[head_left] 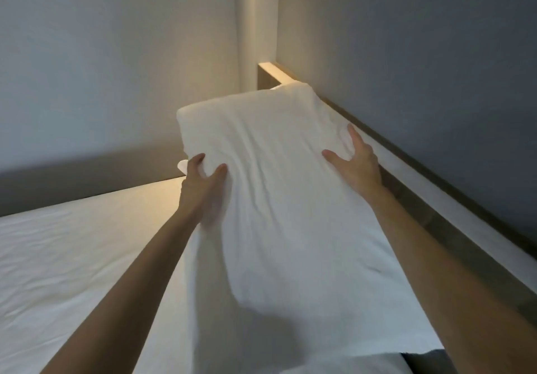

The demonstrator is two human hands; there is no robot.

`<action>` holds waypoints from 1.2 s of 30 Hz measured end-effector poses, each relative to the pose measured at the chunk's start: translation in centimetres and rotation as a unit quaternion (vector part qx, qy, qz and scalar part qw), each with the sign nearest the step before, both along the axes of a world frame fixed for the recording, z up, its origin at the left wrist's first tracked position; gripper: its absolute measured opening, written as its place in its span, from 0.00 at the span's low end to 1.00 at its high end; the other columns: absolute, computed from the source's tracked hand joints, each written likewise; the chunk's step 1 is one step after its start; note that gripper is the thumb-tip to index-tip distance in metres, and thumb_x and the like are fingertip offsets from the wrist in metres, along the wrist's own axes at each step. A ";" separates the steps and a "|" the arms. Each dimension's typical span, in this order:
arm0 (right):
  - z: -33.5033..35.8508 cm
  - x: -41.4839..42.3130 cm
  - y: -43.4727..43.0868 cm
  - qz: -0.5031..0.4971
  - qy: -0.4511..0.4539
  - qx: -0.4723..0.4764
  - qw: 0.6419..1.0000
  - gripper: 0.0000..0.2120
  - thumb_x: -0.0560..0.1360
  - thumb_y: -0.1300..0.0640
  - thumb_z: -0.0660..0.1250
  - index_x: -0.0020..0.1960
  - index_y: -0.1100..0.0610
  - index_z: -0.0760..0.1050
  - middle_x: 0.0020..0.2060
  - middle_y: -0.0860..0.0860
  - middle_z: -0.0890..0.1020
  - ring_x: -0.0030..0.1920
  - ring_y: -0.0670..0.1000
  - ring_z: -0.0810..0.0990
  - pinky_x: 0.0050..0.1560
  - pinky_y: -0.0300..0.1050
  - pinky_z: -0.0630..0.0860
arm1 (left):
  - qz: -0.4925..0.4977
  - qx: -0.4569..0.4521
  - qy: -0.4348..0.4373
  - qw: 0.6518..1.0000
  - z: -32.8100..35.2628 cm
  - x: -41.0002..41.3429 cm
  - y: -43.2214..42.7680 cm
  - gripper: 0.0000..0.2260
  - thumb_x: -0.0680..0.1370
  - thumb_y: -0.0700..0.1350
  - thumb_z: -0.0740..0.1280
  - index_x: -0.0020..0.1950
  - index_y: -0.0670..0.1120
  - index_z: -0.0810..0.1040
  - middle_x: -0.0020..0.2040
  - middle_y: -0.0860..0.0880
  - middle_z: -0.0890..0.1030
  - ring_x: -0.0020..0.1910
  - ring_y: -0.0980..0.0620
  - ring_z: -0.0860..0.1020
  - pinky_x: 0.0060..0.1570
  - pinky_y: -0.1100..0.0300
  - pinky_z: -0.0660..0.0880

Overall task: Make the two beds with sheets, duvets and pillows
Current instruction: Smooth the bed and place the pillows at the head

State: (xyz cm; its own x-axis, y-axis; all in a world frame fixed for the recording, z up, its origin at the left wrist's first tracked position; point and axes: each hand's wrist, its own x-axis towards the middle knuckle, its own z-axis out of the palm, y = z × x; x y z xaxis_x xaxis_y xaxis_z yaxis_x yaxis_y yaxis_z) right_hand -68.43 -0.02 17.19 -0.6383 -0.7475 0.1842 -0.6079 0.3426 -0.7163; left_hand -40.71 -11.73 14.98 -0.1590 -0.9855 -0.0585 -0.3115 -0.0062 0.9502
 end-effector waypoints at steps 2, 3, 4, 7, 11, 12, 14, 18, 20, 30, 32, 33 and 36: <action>-3.6 -2.3 -1.2 0.018 0.048 0.089 0.995 0.34 0.78 0.40 0.63 0.78 0.46 0.52 0.75 0.53 0.63 0.73 0.62 0.63 0.71 0.62 0.63 | -0.070 0.120 -0.039 0.990 -2.0 -1.0 -1.5 0.34 0.75 0.57 0.69 0.77 0.55 0.58 0.72 0.48 0.67 0.68 0.44 0.70 0.60 0.50 0.70; -5.9 -3.0 -1.5 0.024 0.045 0.141 0.989 0.33 0.79 0.41 0.61 0.78 0.45 0.51 0.76 0.54 0.61 0.72 0.64 0.62 0.70 0.64 0.63 | -0.087 0.159 -0.080 0.980 -3.6 -1.3 -1.5 0.33 0.78 0.56 0.67 0.78 0.55 0.55 0.74 0.47 0.65 0.70 0.42 0.67 0.61 0.46 0.69; -8.0 -3.3 -1.2 0.023 0.029 0.190 0.981 0.32 0.79 0.40 0.58 0.78 0.42 0.49 0.77 0.53 0.58 0.73 0.65 0.61 0.71 0.65 0.61 | -0.099 0.176 -0.125 0.971 -5.3 -1.6 -1.3 0.32 0.79 0.57 0.65 0.79 0.56 0.53 0.75 0.46 0.64 0.72 0.41 0.66 0.63 0.44 0.67; -13.2 -3.1 0.3 0.022 -0.046 0.260 0.964 0.34 0.76 0.29 0.49 0.78 0.39 0.47 0.78 0.51 0.53 0.75 0.63 0.55 0.73 0.66 0.54 | -0.125 0.156 -0.146 0.969 -9.4 -2.6 0.7 0.40 0.75 0.64 0.64 0.79 0.56 0.45 0.77 0.48 0.61 0.73 0.41 0.64 0.70 0.45 0.63; -15.6 -3.2 1.3 -0.007 -0.054 0.244 0.968 0.44 0.66 0.21 0.38 0.77 0.38 0.47 0.78 0.50 0.55 0.76 0.60 0.54 0.72 0.68 0.55 | -0.078 0.121 -0.065 0.987 -11.5 -4.1 1.8 0.48 0.65 0.72 0.64 0.79 0.57 0.48 0.74 0.53 0.66 0.69 0.44 0.71 0.70 0.44 0.65; -15.5 -3.0 1.4 0.000 -0.050 0.250 0.967 0.40 0.69 0.23 0.40 0.77 0.37 0.46 0.78 0.50 0.53 0.77 0.60 0.53 0.72 0.69 0.54 | -0.059 0.119 -0.055 0.990 -12.0 -4.2 1.4 0.48 0.64 0.74 0.66 0.78 0.57 0.52 0.71 0.54 0.69 0.67 0.46 0.73 0.69 0.44 0.66; -15.3 -2.4 1.6 0.021 -0.035 0.265 0.963 0.32 0.75 0.28 0.45 0.77 0.36 0.45 0.79 0.49 0.49 0.77 0.60 0.49 0.73 0.68 0.51 | -0.013 0.152 -0.016 0.988 -13.8 -4.1 -0.3 0.50 0.59 0.75 0.71 0.75 0.55 0.63 0.67 0.54 0.75 0.62 0.47 0.77 0.66 0.45 0.71; -15.0 -1.5 1.5 0.035 -0.034 0.265 0.963 0.30 0.77 0.30 0.45 0.76 0.33 0.43 0.79 0.48 0.44 0.77 0.62 0.44 0.72 0.69 0.45 | 0.041 0.128 0.007 0.991 -13.2 -5.0 -0.4 0.37 0.66 0.66 0.72 0.68 0.48 0.72 0.63 0.48 0.79 0.59 0.44 0.78 0.62 0.45 0.74; -14.4 -1.2 1.3 0.048 -0.039 0.255 0.965 0.30 0.77 0.30 0.45 0.76 0.33 0.43 0.79 0.48 0.43 0.78 0.62 0.43 0.72 0.69 0.43 | 0.070 0.053 -0.007 0.996 -10.9 -6.1 0.5 0.25 0.75 0.58 0.68 0.68 0.47 0.72 0.64 0.47 0.78 0.61 0.43 0.77 0.64 0.45 0.72; -14.1 2.7 1.6 0.136 0.100 0.267 0.949 0.31 0.74 0.29 0.43 0.75 0.31 0.40 0.78 0.40 0.39 0.77 0.58 0.36 0.71 0.69 0.38 | 0.276 0.093 0.028 0.956 -13.7 -2.8 5.2 0.19 0.81 0.52 0.63 0.69 0.44 0.71 0.64 0.44 0.77 0.63 0.40 0.74 0.64 0.51 0.67; -14.5 3.4 1.7 0.144 0.111 0.270 0.945 0.30 0.76 0.30 0.45 0.75 0.30 0.40 0.77 0.39 0.38 0.77 0.58 0.35 0.71 0.68 0.36 | 0.246 0.147 0.005 0.958 -15.1 -1.4 5.1 0.22 0.81 0.54 0.62 0.70 0.44 0.68 0.65 0.42 0.76 0.64 0.39 0.73 0.64 0.49 0.68; -14.5 3.6 1.5 0.144 0.113 0.271 0.945 0.29 0.77 0.31 0.46 0.75 0.31 0.40 0.77 0.39 0.38 0.77 0.58 0.35 0.71 0.68 0.36 | 0.223 0.164 -0.024 0.961 -15.3 -0.8 4.9 0.24 0.81 0.54 0.61 0.73 0.44 0.65 0.66 0.41 0.74 0.64 0.39 0.72 0.64 0.48 0.68; -13.9 3.8 0.5 0.152 0.115 0.267 0.945 0.28 0.79 0.34 0.48 0.76 0.33 0.42 0.78 0.40 0.41 0.77 0.58 0.36 0.71 0.68 0.37 | 0.155 0.088 -0.206 0.962 -14.2 0.0 4.1 0.29 0.81 0.52 0.60 0.79 0.50 0.53 0.71 0.40 0.65 0.68 0.38 0.66 0.66 0.44 0.63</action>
